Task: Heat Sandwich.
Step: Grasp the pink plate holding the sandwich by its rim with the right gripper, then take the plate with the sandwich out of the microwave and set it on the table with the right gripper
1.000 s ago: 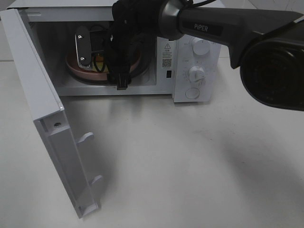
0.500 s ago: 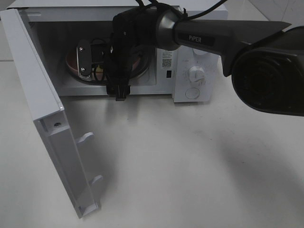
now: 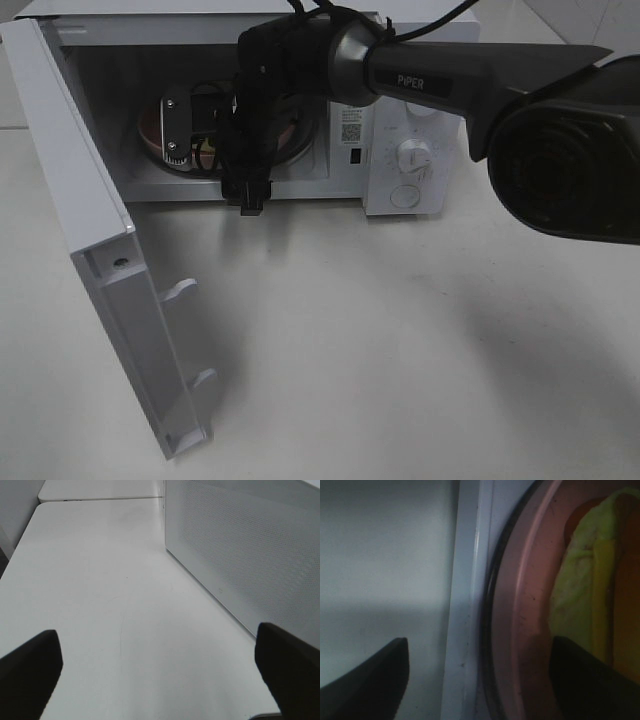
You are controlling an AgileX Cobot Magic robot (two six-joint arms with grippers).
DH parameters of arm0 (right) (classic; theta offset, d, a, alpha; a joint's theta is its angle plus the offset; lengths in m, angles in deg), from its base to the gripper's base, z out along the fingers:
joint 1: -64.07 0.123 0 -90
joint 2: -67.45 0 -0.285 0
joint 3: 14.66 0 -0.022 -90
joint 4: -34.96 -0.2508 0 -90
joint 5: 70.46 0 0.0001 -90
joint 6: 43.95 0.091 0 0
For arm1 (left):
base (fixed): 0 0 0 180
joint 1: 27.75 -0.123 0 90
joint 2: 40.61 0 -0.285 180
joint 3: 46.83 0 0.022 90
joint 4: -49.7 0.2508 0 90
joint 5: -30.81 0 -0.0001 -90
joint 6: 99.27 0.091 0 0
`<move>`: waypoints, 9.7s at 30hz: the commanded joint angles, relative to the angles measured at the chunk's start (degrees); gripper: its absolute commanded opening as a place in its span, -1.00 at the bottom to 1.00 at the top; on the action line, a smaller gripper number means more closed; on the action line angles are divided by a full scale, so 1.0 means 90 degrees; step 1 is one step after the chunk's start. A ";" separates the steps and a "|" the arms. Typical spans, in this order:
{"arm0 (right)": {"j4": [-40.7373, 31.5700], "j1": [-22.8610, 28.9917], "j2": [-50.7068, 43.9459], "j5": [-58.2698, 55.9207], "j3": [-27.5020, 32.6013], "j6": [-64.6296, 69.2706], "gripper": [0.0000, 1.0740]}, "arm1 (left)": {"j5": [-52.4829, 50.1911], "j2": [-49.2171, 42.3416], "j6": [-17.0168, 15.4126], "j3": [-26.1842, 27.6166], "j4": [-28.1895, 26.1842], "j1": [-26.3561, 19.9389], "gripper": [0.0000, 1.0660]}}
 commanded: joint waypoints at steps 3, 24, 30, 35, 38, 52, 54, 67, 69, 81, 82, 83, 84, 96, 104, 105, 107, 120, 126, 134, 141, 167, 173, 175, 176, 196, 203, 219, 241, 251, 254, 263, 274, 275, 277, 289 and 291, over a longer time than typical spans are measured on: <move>-0.0083 0.0000 0.0006 -0.0045 -0.0051 0.0267 -0.02 | -0.0038 -0.0140 -0.0013 -0.0025 -0.0013 0.0051 0.94; -0.0089 0.0000 0.0006 -0.0274 -0.0051 0.0465 -0.99 | -0.0038 -0.0140 -0.0013 -0.0025 -0.0013 0.0051 0.94; -0.0089 0.0000 -0.0032 -0.0579 -0.0051 -0.0197 -0.99 | -0.0038 -0.0140 -0.0013 -0.0025 -0.0013 0.0051 0.94; -0.0134 0.0019 -0.0204 -0.0694 -0.0013 -0.0713 -0.99 | -0.0038 -0.0140 -0.0013 -0.0025 -0.0013 0.0051 0.94; -0.0395 0.0019 -0.0344 -0.0700 -0.0013 -0.1025 -0.99 | -0.0038 -0.0140 -0.0013 -0.0025 -0.0013 0.0051 0.94; -0.0605 0.0000 -0.1076 0.0242 0.1108 -0.1872 -0.99 | -0.0038 -0.0140 -0.0013 -0.0025 -0.0013 0.0051 0.94; -0.0605 0.0000 -0.1127 0.0306 0.1197 -0.1891 -0.99 | -0.0038 -0.0140 -0.0013 -0.0025 -0.0013 0.0051 0.94; -0.0770 0.0000 -0.1566 0.0573 0.2063 -0.2336 -0.99 | -0.0038 -0.0140 -0.0013 -0.0025 -0.0013 0.0051 0.94; -0.0777 0.0000 -0.1738 0.0713 0.2279 -0.2336 -0.99 | -0.0038 -0.0140 -0.0013 -0.0025 -0.0013 0.0051 0.94; -0.0847 0.0000 -0.2432 0.1076 0.3304 -0.2355 -0.99 | -0.0038 -0.0140 -0.0013 -0.0025 -0.0013 0.0051 0.94; -0.0885 0.0000 -0.2476 0.1101 0.3380 -0.2355 -0.99 | -0.0038 -0.0140 -0.0013 -0.0025 -0.0013 0.0051 0.94; -0.0936 0.0000 -0.2540 0.1120 0.3482 -0.2355 -0.99 | -0.0038 -0.0140 -0.0013 -0.0025 -0.0013 0.0051 0.94; -0.0942 0.0000 -0.2597 0.1133 0.3552 -0.2355 -0.99 | -0.0038 -0.0140 -0.0013 -0.0025 -0.0013 0.0051 0.94; -0.1273 0.0019 -0.3228 0.1248 0.4552 -0.2642 -0.99 | -0.0038 -0.0140 -0.0013 -0.0025 -0.0013 0.0051 0.94; -0.1509 0.0019 -0.3731 0.1458 0.5182 -0.2763 -0.99 | -0.0038 -0.0140 -0.0013 -0.0025 -0.0013 0.0051 0.94; -0.1611 0.0019 -0.3858 0.1464 0.5354 -0.2909 -0.99 | -0.0038 -0.0140 -0.0013 -0.0025 -0.0013 0.0051 0.94; -0.1623 0.0019 -0.3915 0.1471 0.5418 -0.2979 -0.99 | -0.0038 -0.0140 -0.0013 -0.0025 -0.0013 0.0051 0.94; -0.2107 0.0019 -0.4743 0.1490 0.6328 -0.3018 -0.99 | -0.0038 -0.0140 -0.0013 -0.0025 -0.0013 0.0051 0.94; -0.2171 0.0019 -0.5112 0.1496 0.6780 -0.3018 -0.99 | -0.0038 -0.0140 -0.0013 -0.0025 -0.0013 0.0051 0.94; -0.2203 0.0019 -0.5672 0.1496 0.7359 -0.3018 -0.98 | -0.0038 -0.0140 -0.0013 -0.0025 -0.0013 0.0051 0.94; -0.2203 0.0019 -0.6245 0.1547 0.8028 -0.3018 -0.98 | -0.0038 -0.0140 -0.0013 -0.0025 -0.0013 0.0051 0.94; -0.1725 0.0019 -0.8302 0.1611 0.9683 -0.2305 -0.94 | -0.0038 -0.0140 -0.0013 -0.0025 -0.0013 0.0051 0.94; -0.1171 0.0019 -0.8785 0.1190 0.9753 -0.1522 -0.94 | -0.0038 -0.0140 -0.0013 -0.0025 -0.0013 0.0051 0.94; -0.0987 0.0019 -0.8887 0.1063 0.9753 -0.1267 -0.94 | -0.0038 -0.0140 -0.0013 -0.0025 -0.0013 0.0051 0.94; -0.0987 0.0019 -0.8887 0.1063 0.9753 -0.1267 -0.94 | -0.0038 -0.0140 -0.0013 -0.0025 -0.0013 0.0051 0.94; 0.1235 0.0019 -0.8957 0.0694 0.9753 0.3508 -0.93 | -0.0038 -0.0140 -0.0013 -0.0025 -0.0013 0.0051 0.94; 0.2012 0.0019 -0.8938 -0.0076 0.9753 0.5042 -0.93 | -0.0038 -0.0140 -0.0013 -0.0025 -0.0013 0.0051 0.94; 0.2687 0.0019 -0.8938 -0.0904 0.9753 0.7474 -0.93 | -0.0038 -0.0140 -0.0013 -0.0025 -0.0013 0.0051 0.94; 0.4017 0.0000 -0.7569 -0.0547 0.9753 1.0568 -0.92 | -0.0038 -0.0140 -0.0013 -0.0025 -0.0013 0.0051 0.94; 0.4431 -0.0458 -0.6551 0.0197 0.9747 1.1351 -0.90 | -0.0038 -0.0140 -0.0013 -0.0025 -0.0013 0.0051 0.94; 0.4488 -0.0815 -0.6296 0.0497 0.9747 1.1364 -0.90 | -0.0038 -0.0140 -0.0013 -0.0025 -0.0013 0.0051 0.94; 0.4953 -0.1458 -0.5558 0.1019 0.9747 1.1415 -0.90 | -0.0038 -0.0140 -0.0013 -0.0025 -0.0013 0.0051 0.94; 0.6786 -0.1891 -0.4883 0.1171 0.9747 1.3197 -0.89 | -0.0038 -0.0140 -0.0013 -0.0025 -0.0013 0.0051 0.94; 0.6958 -0.1897 -0.4857 0.1178 0.9747 1.3388 -0.89 | -0.0038 -0.0140 -0.0013 -0.0025 -0.0013 0.0051 0.94; 0.7538 -0.1923 -0.4781 0.1171 0.9747 1.3993 -0.89 | -0.0038 -0.0140 -0.0013 -0.0025 -0.0013 0.0051 0.94; 0.7913 -0.1923 -0.4348 0.1178 0.9753 1.4483 -0.87 | -0.0038 -0.0140 -0.0013 -0.0025 -0.0013 0.0051 0.94; 0.7920 -0.1923 -0.4348 0.1178 0.9753 1.4483 -0.87 | -0.0038 -0.0140 -0.0013 -0.0025 -0.0013 0.0051 0.94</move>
